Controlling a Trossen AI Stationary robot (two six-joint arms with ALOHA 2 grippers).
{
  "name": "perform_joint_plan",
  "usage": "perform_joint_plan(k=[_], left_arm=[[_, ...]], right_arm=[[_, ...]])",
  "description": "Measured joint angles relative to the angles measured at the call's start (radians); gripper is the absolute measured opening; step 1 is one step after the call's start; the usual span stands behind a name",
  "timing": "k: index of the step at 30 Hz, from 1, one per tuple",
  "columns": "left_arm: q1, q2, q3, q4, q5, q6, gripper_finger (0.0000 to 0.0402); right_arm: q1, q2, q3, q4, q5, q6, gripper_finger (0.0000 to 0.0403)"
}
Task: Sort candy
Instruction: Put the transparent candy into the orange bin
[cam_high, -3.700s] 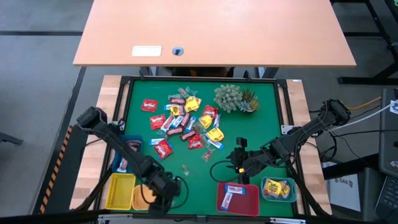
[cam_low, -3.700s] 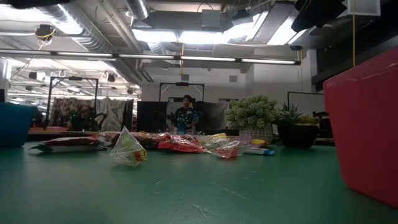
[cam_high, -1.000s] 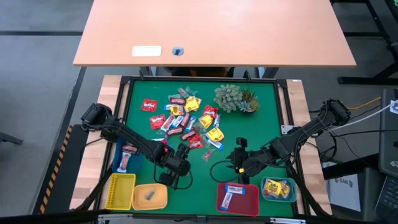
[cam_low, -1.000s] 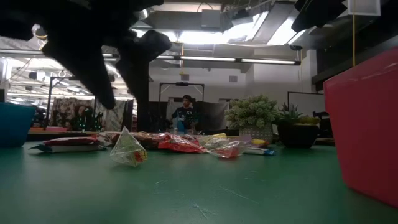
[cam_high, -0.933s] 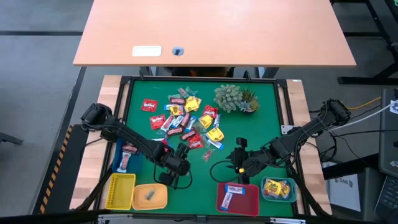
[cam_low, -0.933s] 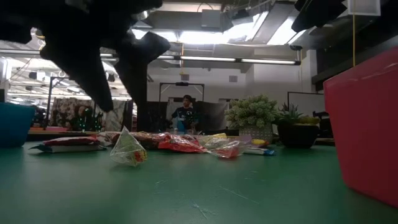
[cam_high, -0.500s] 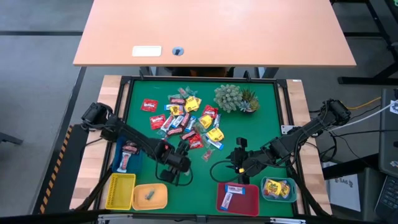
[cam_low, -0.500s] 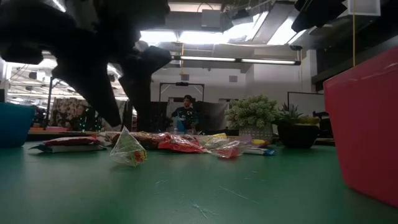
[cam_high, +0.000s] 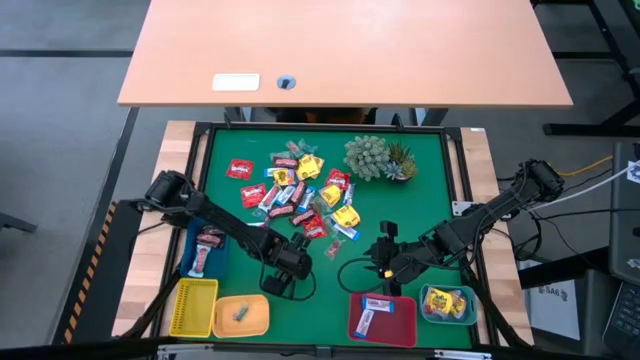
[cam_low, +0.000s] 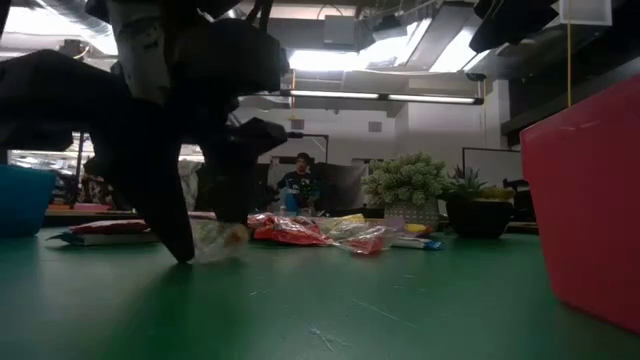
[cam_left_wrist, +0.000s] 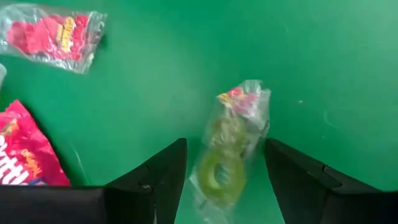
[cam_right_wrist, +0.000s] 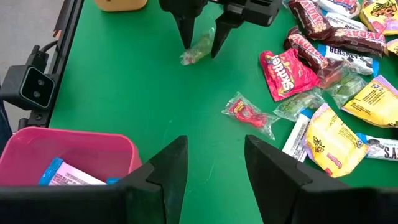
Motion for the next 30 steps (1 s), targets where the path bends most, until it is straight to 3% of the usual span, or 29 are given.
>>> perform_joint_plan(k=[16,26,30], left_arm=[[-0.001,0.004,0.001,0.012,0.011,-0.152,0.0088],[0.0,0.004,0.0,0.138,0.004,-0.221,0.0069],[-0.003,0.004,0.059,0.15,0.005,-0.222,0.0069]], right_arm=[[0.0,0.0,0.0,0.0,0.003,0.0,0.0159],[0.0,0.0,0.0,-0.001,0.003,0.0,0.0159],[0.0,0.0,0.0,-0.001,0.009,0.0,0.0159]])
